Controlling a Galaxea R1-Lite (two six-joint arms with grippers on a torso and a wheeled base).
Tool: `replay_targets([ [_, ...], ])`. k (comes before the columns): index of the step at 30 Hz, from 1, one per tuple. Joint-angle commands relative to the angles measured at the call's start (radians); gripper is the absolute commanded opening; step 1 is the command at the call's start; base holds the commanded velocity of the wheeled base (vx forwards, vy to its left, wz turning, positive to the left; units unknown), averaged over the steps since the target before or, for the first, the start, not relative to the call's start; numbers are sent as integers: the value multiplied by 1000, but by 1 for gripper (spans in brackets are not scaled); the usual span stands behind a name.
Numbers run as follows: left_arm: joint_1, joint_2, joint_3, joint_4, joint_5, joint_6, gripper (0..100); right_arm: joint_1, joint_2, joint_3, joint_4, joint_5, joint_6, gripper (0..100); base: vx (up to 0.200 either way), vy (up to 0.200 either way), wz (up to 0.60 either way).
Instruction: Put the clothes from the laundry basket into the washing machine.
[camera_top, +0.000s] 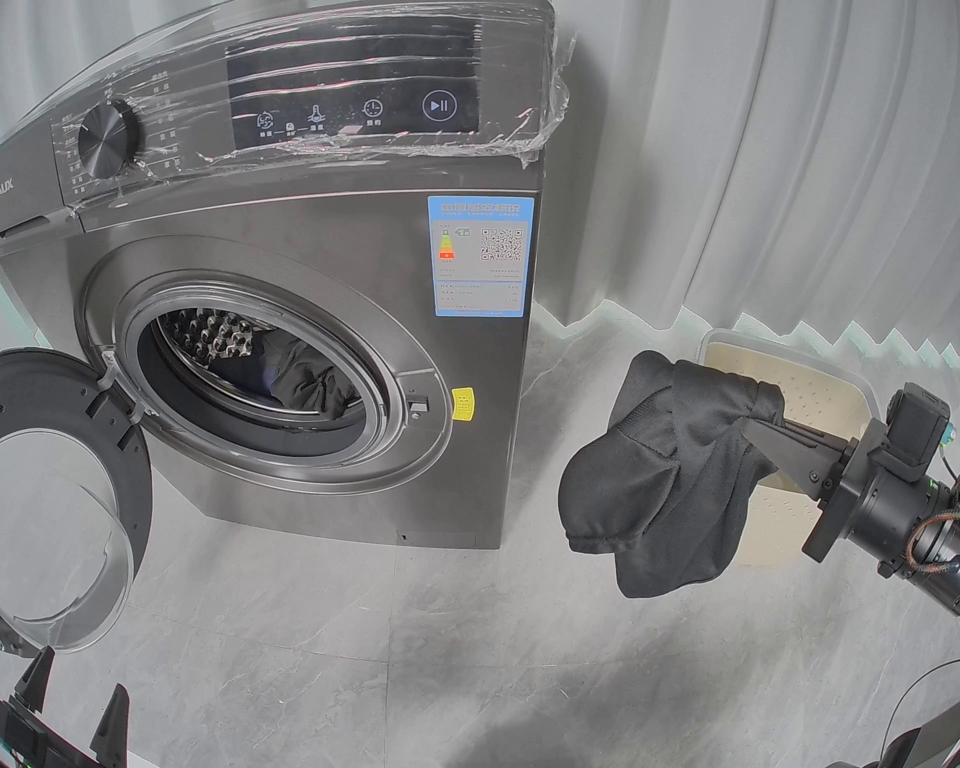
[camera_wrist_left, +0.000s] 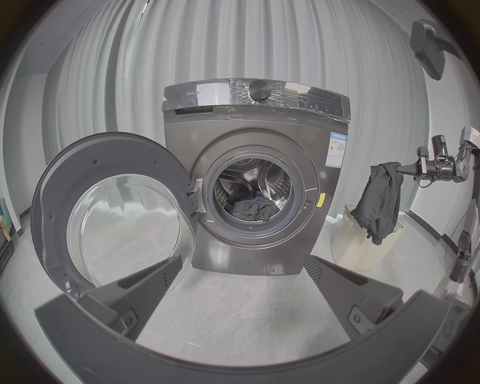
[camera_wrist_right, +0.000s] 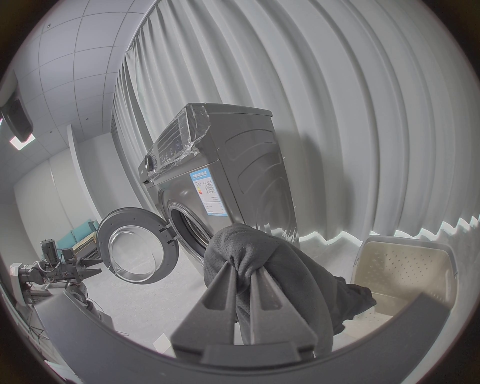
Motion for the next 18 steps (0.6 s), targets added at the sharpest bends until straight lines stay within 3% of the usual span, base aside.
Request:
replay_targets([
  [1,0,-16,15,0,0,-1,100,0,0,-1,0,0,0,0,-200,0,0],
  [5,0,-16,15,0,0,-1,100,0,0,-1,0,0,0,0,-200,0,0],
  [14,0,-16,15,0,-2,4,100,0,8,0,0,1,1,0,0,0,0],
  [18,0,-16,15,0,-2,6,100,0,8,0,0,3,1,0,0,200,0],
])
